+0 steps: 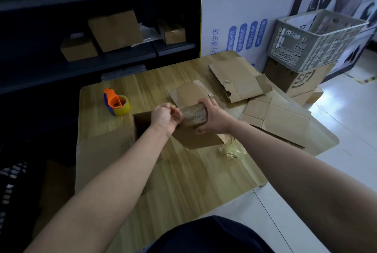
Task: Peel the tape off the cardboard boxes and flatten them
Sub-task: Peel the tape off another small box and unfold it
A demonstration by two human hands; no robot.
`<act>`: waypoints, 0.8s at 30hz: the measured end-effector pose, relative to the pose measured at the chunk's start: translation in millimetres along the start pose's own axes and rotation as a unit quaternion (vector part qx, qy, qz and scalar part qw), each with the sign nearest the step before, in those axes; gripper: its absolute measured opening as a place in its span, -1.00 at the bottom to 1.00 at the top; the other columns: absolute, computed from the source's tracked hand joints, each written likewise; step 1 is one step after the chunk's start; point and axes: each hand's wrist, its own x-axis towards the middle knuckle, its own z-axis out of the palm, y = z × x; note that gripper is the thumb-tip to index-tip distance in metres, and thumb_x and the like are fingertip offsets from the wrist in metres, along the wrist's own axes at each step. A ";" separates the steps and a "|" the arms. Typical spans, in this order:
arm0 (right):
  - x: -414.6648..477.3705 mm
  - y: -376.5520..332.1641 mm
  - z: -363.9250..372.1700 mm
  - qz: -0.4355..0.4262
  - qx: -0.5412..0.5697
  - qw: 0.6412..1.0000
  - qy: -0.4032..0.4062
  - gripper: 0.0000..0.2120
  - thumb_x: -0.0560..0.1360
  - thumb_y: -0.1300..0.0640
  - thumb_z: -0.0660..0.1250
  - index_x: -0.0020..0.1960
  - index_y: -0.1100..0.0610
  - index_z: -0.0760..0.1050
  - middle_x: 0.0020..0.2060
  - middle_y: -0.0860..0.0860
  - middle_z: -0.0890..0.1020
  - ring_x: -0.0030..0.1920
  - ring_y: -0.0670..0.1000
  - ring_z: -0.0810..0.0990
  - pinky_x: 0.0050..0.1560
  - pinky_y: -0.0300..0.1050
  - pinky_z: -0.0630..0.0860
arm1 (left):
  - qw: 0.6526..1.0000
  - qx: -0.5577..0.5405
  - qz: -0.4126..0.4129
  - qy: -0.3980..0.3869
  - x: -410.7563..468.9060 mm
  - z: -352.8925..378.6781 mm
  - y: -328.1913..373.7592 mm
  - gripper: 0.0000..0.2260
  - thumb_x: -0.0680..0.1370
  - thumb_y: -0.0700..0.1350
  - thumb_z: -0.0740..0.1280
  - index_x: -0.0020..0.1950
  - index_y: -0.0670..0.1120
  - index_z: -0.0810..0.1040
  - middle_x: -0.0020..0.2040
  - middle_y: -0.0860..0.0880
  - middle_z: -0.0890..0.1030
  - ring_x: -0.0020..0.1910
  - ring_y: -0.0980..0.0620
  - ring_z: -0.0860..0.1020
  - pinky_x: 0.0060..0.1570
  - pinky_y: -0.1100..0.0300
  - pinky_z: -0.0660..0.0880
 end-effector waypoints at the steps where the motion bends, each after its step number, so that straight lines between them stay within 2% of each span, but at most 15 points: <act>1: -3.6 4.6 -4.3 0.004 0.018 1.000 0.009 -0.04 0.18 0.02 0.61 0.41 0.09 0.15 0.20 -0.01 0.28 0.19 0.02 0.36 0.24 0.00 0.44 | 0.999 0.028 0.021 0.028 2.7 -2.0 1.4 -0.71 0.54 -0.40 -0.03 -0.21 -0.11 0.35 -0.37 -0.07 0.40 -0.42 0.03 0.43 -0.38 0.18 0.42; 3: -9.5 9.2 -6.9 0.006 0.036 0.999 0.017 -0.06 0.19 0.04 0.61 0.41 0.08 0.15 0.21 0.00 0.28 0.20 0.00 0.34 0.25 0.03 0.43 | 0.991 0.098 0.059 0.076 8.1 -4.6 0.2 -0.78 0.58 -0.34 0.01 -0.12 -0.11 0.37 -0.30 -0.11 0.49 -0.36 0.01 0.52 -0.35 0.21 0.44; 4: -11.4 9.2 -6.2 0.005 0.036 0.999 0.022 -0.06 0.18 0.05 0.61 0.40 0.08 0.15 0.22 0.01 0.28 0.21 0.01 0.34 0.26 0.04 0.43 | 0.978 0.166 0.087 0.091 9.9 -3.9 -2.5 -0.82 0.61 -0.29 0.06 -0.09 -0.11 0.39 -0.23 -0.13 0.55 -0.30 -0.01 0.56 -0.33 0.22 0.46; 5: -12.9 8.6 -4.6 0.005 0.034 0.999 0.029 -0.05 0.18 0.05 0.61 0.41 0.09 0.15 0.22 0.01 0.28 0.22 0.02 0.33 0.26 0.04 0.43 | 0.949 0.274 0.125 0.090 11.7 -3.3 -6.6 -0.87 0.62 -0.21 0.11 -0.06 -0.10 0.43 -0.15 -0.12 0.59 -0.20 -0.02 0.58 -0.27 0.20 0.48; 6: -14.1 8.2 -3.7 0.007 0.030 0.999 0.037 -0.04 0.18 0.05 0.61 0.41 0.09 0.14 0.24 0.02 0.27 0.23 0.03 0.33 0.25 0.05 0.43 | 0.898 0.400 0.168 0.068 12.9 -3.5 -11.9 -0.88 0.62 -0.09 0.18 -0.04 -0.09 0.47 -0.10 -0.07 0.59 -0.09 -0.02 0.56 -0.19 0.16 0.48; 8: -16.7 8.9 -4.7 0.011 0.017 0.999 0.048 -0.03 0.18 0.05 0.60 0.42 0.11 0.13 0.27 0.04 0.26 0.25 0.06 0.32 0.25 0.07 0.43 | 0.762 0.606 0.228 0.008 14.8 -4.0 -24.0 -0.71 0.52 0.19 0.28 -0.04 -0.03 0.50 -0.04 0.08 0.46 0.06 0.06 0.38 -0.03 0.15 0.38; 9: -18.6 10.0 -6.0 0.010 0.006 0.999 0.049 -0.03 0.18 0.05 0.60 0.43 0.11 0.13 0.28 0.05 0.25 0.25 0.07 0.33 0.24 0.08 0.42 | 0.712 0.658 0.247 -0.002 14.0 -2.8 -28.0 -0.62 0.44 0.28 0.32 -0.04 -0.02 0.49 0.00 0.09 0.35 0.08 0.09 0.27 0.02 0.17 0.33; 10: -20.3 11.5 -7.7 0.008 -0.005 0.999 0.050 -0.03 0.18 0.04 0.60 0.43 0.11 0.12 0.28 0.05 0.25 0.25 0.08 0.33 0.24 0.07 0.42 | 0.691 0.675 0.260 -0.007 13.4 -0.1 -31.1 -0.57 0.39 0.31 0.36 -0.05 -0.03 0.48 0.04 0.07 0.28 0.06 0.10 0.24 0.02 0.20 0.30; 11: -22.2 13.2 -9.2 0.006 -0.011 0.999 0.051 -0.02 0.19 0.04 0.59 0.44 0.11 0.12 0.29 0.05 0.25 0.25 0.08 0.33 0.25 0.06 0.41 | 0.697 0.666 0.264 -0.016 12.6 3.6 -32.9 -0.57 0.38 0.29 0.39 -0.06 -0.04 0.47 0.05 0.04 0.27 0.02 0.10 0.28 -0.01 0.24 0.31; 13: -26.7 17.0 -11.5 0.007 -0.007 0.998 0.058 -0.02 0.18 0.04 0.59 0.44 0.11 0.12 0.29 0.05 0.25 0.26 0.08 0.32 0.24 0.05 0.42 | 0.721 0.636 0.270 -0.042 13.4 9.8 -35.5 -0.71 0.45 0.13 0.41 -0.09 -0.08 0.50 0.02 0.00 0.36 -0.08 0.06 0.43 -0.15 0.30 0.32; 15: -31.3 21.9 -12.9 0.010 0.006 0.998 0.069 -0.04 0.18 0.06 0.60 0.43 0.12 0.13 0.28 0.04 0.25 0.25 0.07 0.33 0.24 0.04 0.42 | 0.710 0.637 0.293 -0.061 12.5 14.1 -36.8 -0.86 0.52 -0.04 0.35 -0.13 -0.11 0.54 -0.05 -0.02 0.41 -0.08 -0.03 0.51 -0.20 0.28 0.31; 16: -33.6 24.7 -13.8 0.012 0.010 0.997 0.076 -0.04 0.18 0.07 0.60 0.42 0.12 0.14 0.26 0.04 0.26 0.23 0.06 0.34 0.23 0.04 0.43 | 0.709 0.633 0.302 -0.074 11.2 15.2 -37.4 -0.85 0.52 -0.04 0.34 -0.14 -0.11 0.55 -0.07 -0.02 0.42 -0.09 -0.04 0.52 -0.19 0.26 0.32; 20: -39.9 33.8 -18.4 0.005 -0.004 0.997 0.083 -0.05 0.17 0.06 0.59 0.41 0.13 0.14 0.25 0.05 0.26 0.20 0.05 0.34 0.18 -0.05 0.44 | 0.697 0.656 0.268 -0.108 4.8 24.6 -44.1 -0.63 0.39 0.20 0.44 -0.17 -0.10 0.49 -0.09 0.00 0.42 -0.16 0.05 0.47 -0.16 0.16 0.43; 22: -40.9 36.6 -18.6 -0.004 -0.016 0.997 0.074 -0.04 0.17 0.05 0.59 0.41 0.13 0.14 0.26 0.05 0.26 0.20 0.04 0.33 0.18 -0.09 0.42 | 0.688 0.669 0.256 -0.115 5.1 28.9 -45.6 -0.67 0.40 0.13 0.47 -0.23 -0.08 0.45 -0.09 -0.02 0.42 -0.17 0.02 0.45 -0.18 0.14 0.41; 24: -42.0 38.9 -19.2 -0.008 -0.010 0.997 0.076 -0.06 0.17 0.06 0.59 0.40 0.12 0.15 0.24 0.03 0.26 0.19 0.03 0.33 0.15 -0.11 0.41 | 0.722 0.633 0.253 -0.121 5.8 32.5 -44.9 -0.74 0.44 0.01 0.46 -0.28 -0.10 0.46 -0.09 -0.08 0.49 -0.17 -0.03 0.48 -0.17 0.14 0.41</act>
